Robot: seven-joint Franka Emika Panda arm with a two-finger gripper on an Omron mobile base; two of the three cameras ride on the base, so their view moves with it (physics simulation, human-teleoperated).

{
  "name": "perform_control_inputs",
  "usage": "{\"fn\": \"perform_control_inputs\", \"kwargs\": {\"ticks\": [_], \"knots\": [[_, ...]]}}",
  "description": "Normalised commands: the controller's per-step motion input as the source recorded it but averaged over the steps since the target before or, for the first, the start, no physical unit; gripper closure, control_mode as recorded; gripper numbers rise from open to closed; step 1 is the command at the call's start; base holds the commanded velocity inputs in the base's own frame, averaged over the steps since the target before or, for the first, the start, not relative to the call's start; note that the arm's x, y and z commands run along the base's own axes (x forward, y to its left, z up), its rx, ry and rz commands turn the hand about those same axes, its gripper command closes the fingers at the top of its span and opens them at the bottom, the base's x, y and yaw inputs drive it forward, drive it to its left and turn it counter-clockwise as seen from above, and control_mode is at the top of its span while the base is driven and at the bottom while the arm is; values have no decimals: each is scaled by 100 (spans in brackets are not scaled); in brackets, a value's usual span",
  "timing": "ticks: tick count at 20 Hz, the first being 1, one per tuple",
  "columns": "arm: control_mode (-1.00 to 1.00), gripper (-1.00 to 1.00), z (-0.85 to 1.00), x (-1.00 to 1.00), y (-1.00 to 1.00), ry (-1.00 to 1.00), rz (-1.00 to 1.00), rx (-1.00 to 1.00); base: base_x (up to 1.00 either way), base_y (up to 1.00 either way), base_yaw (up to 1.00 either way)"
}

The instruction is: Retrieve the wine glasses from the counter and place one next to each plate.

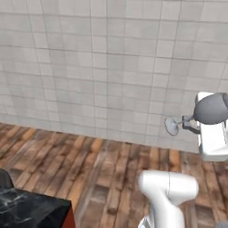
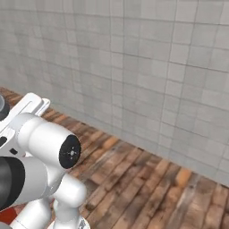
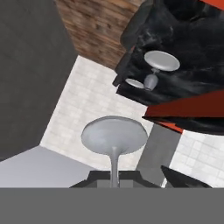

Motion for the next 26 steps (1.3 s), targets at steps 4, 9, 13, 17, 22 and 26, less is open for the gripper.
{"fn": "perform_control_inputs", "kwargs": {"ticks": [4, 9, 13, 17, 22, 26], "knots": [[100, 100, 0, 0, 0, 0, 0, 0, 100, -3, 66], [100, 100, 0, 0, 0, 0, 0, 0, 78, -27, 71], [100, 100, 0, 0, 0, 0, 0, 0, 69, -29, 70], [100, 100, 0, 0, 0, 0, 0, 0, 69, -28, 73], [100, 100, 0, 0, 0, 0, 0, 0, 57, -45, 62], [100, 100, 0, 0, 0, 0, 0, 0, 63, -75, 51]]}}
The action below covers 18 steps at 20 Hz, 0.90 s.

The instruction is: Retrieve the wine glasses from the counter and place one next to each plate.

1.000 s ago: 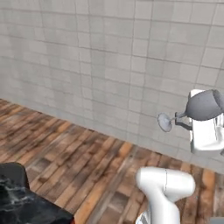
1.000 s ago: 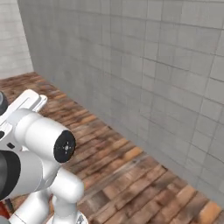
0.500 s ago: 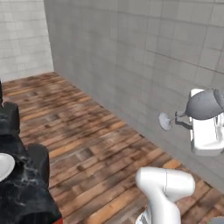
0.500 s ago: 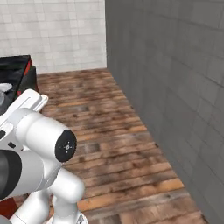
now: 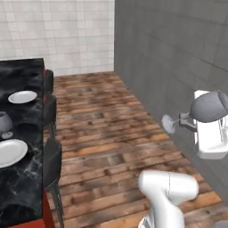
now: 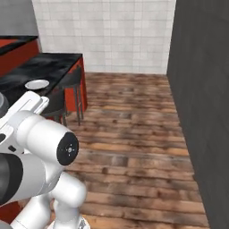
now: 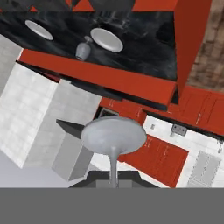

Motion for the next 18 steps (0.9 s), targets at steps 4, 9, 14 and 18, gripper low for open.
{"fn": "perform_control_inputs", "kwargs": {"ticks": [4, 9, 14, 18], "knots": [[100, 100, 0, 0, 0, 0, 0, 0, 61, -95, 45], [100, 100, 0, 0, 0, 0, 0, 0, 84, -100, 34], [100, 100, 0, 0, 0, 0, 0, 0, 100, -91, 34], [100, 100, 0, 0, 0, 0, 0, 0, 100, -74, 37]]}}
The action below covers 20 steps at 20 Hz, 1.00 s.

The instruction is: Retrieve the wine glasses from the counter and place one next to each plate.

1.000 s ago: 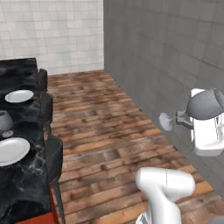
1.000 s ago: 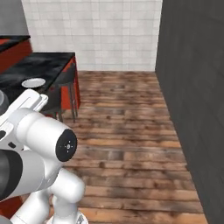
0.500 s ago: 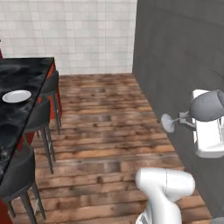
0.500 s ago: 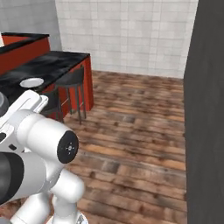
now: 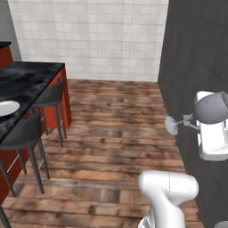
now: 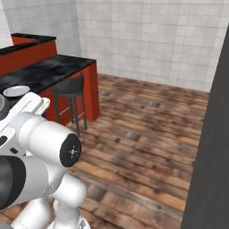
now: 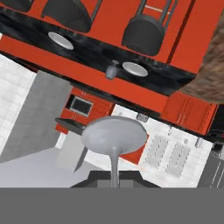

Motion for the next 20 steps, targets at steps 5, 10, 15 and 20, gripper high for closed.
{"fn": "perform_control_inputs", "kwargs": {"ticks": [5, 10, 15, 20], "knots": [[100, 100, 0, 0, 0, 0, 0, 0, 100, -71, 43], [100, 100, 0, 0, 0, 0, 0, 0, 100, -46, 66], [100, 100, 0, 0, 0, 0, 0, 0, 97, -31, 75], [100, 100, 0, 0, 0, 0, 0, 0, 56, -70, 60]]}}
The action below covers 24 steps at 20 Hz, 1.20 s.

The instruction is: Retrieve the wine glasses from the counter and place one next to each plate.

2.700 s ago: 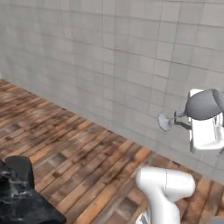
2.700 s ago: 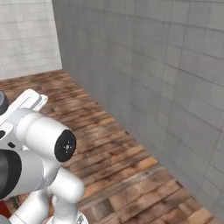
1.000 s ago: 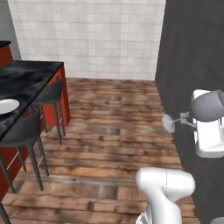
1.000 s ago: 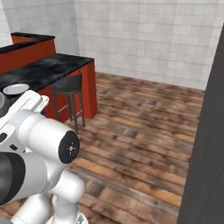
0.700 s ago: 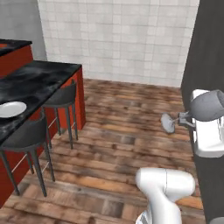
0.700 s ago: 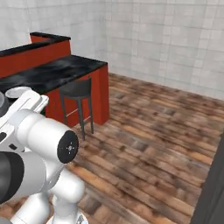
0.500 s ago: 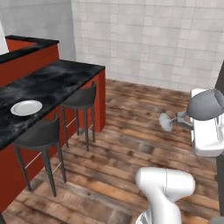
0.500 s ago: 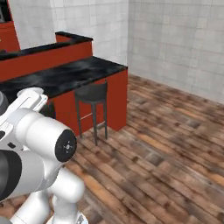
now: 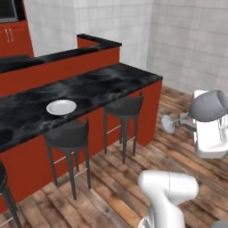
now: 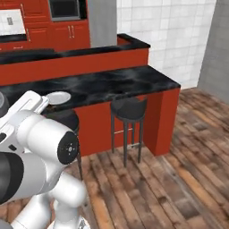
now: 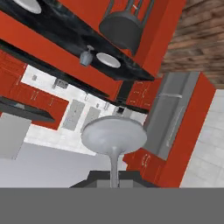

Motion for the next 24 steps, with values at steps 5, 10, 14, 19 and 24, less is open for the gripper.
{"fn": "perform_control_inputs", "kwargs": {"ticks": [5, 10, 14, 19, 24], "knots": [[100, 100, 0, 0, 0, 0, 0, 0, 36, -100, 41], [100, 100, 0, 0, 0, 0, 0, 0, 92, -45, 42], [100, 100, 0, 0, 0, 0, 0, 0, 100, -34, 50], [100, 100, 0, 0, 0, 0, 0, 0, 100, -8, 41], [100, 100, 0, 0, 0, 0, 0, 0, 100, -22, 31]]}}
